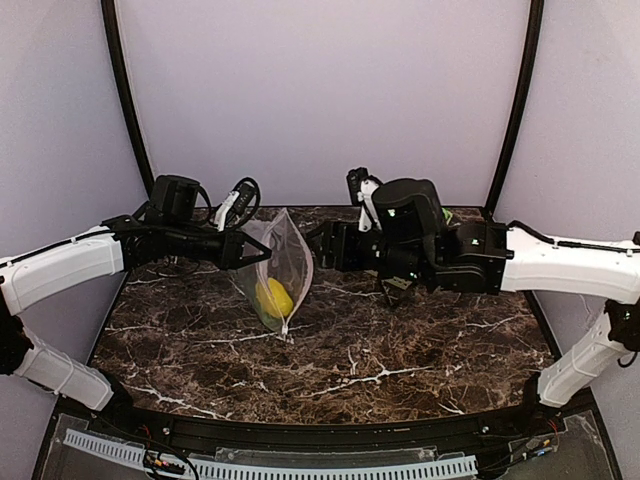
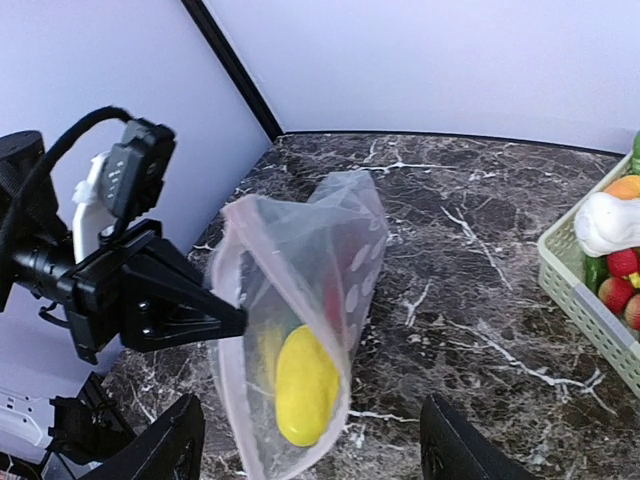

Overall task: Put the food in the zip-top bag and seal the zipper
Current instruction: Place the fake vegetable in the zipper food storage bag, then pick up the fake fruit from the bin.

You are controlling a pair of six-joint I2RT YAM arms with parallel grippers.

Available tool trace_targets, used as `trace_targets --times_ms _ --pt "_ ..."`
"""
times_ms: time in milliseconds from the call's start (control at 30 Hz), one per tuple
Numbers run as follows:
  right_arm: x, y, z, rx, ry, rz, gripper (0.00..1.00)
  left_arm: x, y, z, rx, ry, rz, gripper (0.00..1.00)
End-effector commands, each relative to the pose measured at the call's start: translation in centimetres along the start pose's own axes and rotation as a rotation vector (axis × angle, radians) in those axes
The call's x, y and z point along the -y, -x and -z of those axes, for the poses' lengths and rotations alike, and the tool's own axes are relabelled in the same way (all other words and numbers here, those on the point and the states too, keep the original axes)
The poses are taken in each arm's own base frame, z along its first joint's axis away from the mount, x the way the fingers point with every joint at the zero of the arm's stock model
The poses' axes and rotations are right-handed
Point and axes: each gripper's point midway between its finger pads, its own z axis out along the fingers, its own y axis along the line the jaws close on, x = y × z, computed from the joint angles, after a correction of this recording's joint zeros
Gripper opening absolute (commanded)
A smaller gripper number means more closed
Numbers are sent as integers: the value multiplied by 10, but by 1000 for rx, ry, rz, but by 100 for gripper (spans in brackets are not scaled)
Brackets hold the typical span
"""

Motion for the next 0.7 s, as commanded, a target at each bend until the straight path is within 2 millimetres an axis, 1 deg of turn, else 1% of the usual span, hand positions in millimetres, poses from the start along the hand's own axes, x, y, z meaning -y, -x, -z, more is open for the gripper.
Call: trace_targets --times_ms 0,100,267,400,433,467,500,600,667 --pt "48 7 7 -39 -93 -27 72 3 6 9 34 7 -28 1" --pt "83 4 6 -116 -166 -29 72 3 6 9 32 10 -27 1" --pt "152 -2 5 -231 -280 -25 70 1 5 8 29 14 -26 1" --pt "204 -4 -4 -312 -323 -29 63 -1 4 8 25 22 -26 1" --pt "223 -5 -7 -330 -347 -46 61 -2 4 8 25 24 -26 1" --pt "230 -6 -10 -346 -344 -45 61 -2 4 8 24 26 -27 1" --pt "243 -4 -12 -354 -356 -52 60 -2 4 8 22 28 -27 1" --pt "274 -2 -20 -381 -382 -53 57 -2 3 8 21 28 -28 1" --pt "291 -3 -26 -402 -381 -63 54 -2 4 8 22 29 -29 1"
